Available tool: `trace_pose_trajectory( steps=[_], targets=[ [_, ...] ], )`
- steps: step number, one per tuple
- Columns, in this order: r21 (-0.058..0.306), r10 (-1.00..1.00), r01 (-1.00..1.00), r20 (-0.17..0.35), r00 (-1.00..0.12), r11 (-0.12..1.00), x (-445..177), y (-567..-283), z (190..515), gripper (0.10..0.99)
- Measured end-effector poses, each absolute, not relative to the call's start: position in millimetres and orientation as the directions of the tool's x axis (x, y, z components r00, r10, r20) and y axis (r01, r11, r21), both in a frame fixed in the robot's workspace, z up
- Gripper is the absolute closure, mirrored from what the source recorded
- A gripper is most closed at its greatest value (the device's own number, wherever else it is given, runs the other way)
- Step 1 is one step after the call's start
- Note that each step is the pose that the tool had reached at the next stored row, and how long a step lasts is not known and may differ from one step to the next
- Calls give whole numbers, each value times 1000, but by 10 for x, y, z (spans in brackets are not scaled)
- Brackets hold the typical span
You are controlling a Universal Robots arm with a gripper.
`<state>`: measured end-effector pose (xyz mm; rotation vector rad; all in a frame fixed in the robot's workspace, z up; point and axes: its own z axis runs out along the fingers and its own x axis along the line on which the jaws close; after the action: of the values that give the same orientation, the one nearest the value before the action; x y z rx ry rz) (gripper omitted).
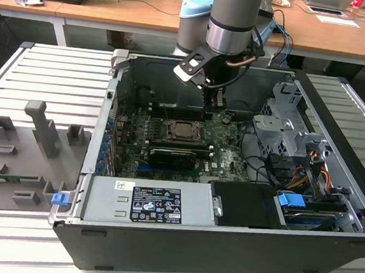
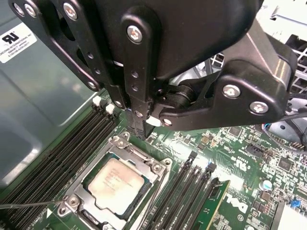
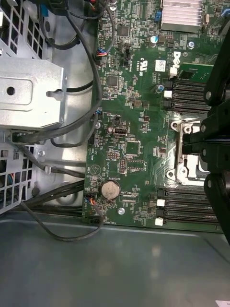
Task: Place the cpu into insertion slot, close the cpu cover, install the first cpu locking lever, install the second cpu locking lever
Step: 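Close the cpu cover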
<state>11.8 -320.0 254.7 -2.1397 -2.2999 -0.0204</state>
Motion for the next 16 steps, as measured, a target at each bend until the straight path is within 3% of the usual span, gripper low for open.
trace_pose_trajectory(
  steps=[16],
  targets=[
    [9,997,997,10,-72,72,-171,-3199,2538,980]
  ],
)
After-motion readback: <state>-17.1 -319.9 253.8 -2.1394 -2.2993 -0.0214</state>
